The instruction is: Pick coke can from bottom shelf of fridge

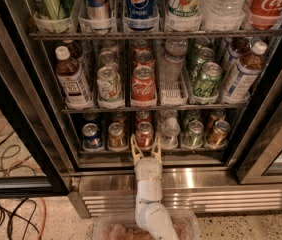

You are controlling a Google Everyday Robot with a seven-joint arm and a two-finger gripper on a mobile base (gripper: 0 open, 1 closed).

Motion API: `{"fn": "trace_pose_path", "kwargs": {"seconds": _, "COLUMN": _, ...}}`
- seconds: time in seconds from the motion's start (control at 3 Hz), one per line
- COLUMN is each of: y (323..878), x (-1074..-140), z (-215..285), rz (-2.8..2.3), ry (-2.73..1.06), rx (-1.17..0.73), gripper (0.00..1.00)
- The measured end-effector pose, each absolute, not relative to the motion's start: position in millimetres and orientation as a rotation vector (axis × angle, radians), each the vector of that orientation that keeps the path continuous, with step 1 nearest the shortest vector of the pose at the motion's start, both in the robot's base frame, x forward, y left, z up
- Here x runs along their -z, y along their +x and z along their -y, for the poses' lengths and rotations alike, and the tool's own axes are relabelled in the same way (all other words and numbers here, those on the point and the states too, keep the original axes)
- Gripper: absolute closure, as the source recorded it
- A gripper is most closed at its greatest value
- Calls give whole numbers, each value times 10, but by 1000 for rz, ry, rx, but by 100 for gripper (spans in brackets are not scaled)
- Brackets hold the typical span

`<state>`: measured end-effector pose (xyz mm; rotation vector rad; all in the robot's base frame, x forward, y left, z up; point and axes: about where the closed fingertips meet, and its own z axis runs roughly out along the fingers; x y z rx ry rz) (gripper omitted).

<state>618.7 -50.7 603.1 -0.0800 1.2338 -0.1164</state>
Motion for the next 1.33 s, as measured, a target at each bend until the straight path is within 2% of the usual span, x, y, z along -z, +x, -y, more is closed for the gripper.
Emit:
{"fn": "trace_pose_path", "kwargs": {"seconds": 0.67, "y": 6224, "x": -6035, "z": 558, "rz": -1227, "ry": -71, "rx": 137, "gripper": 29}}
{"fn": "trace_pose_path", "kwargs": {"seconds": 1.0, "y": 6174, "x": -5941, "z": 427, "rz": -1262, "ry": -95, "rx": 88, "gripper": 30}}
{"fn": "trace_pose_path", "kwargs": {"seconds": 1.33, "y": 6096, "x": -5819, "z": 225, "rz": -1306, "ry": -152, "rx": 26, "gripper": 40}}
